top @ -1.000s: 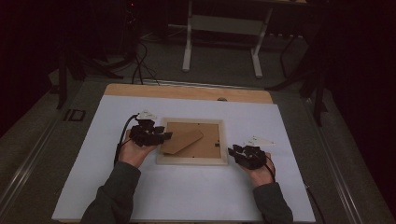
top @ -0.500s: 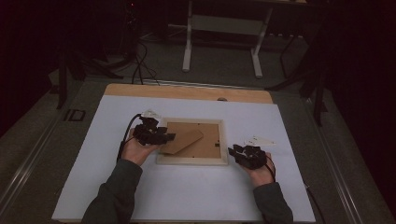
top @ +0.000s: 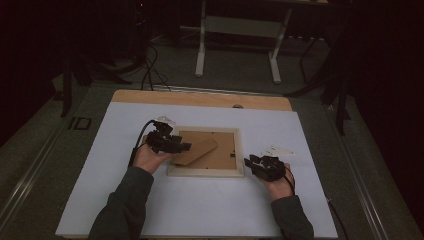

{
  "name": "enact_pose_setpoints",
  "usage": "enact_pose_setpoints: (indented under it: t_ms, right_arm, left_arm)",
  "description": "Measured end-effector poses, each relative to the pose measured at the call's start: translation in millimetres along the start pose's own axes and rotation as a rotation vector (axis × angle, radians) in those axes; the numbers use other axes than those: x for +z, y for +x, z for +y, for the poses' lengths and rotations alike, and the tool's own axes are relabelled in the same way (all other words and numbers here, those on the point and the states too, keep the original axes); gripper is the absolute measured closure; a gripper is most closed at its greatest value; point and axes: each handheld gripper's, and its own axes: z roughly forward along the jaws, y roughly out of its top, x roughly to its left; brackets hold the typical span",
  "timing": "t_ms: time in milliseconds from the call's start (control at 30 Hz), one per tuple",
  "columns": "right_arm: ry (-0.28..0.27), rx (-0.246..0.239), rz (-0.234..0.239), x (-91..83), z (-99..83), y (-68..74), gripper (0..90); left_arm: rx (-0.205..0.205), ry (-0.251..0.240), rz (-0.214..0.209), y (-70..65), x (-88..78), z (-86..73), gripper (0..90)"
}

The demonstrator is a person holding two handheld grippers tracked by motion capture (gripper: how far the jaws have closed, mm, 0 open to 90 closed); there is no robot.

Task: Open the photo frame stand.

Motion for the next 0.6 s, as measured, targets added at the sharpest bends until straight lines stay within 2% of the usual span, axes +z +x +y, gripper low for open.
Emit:
enact_pose_setpoints:
  t_ms: [333,600]
  right_arm:
    - [0.0,0.0,0.002,0.2,0.1,0.1,66.8]
    - [-0.001,-0.001,0.005,0.0,0.1,0.2,66.6]
  left_arm:
    - [-0.018,0.053,-0.048,5.3,13.3,-0.1,43.6]
    - [-0.027,0.083,-0.061,6.6,22.4,0.3,41.6]
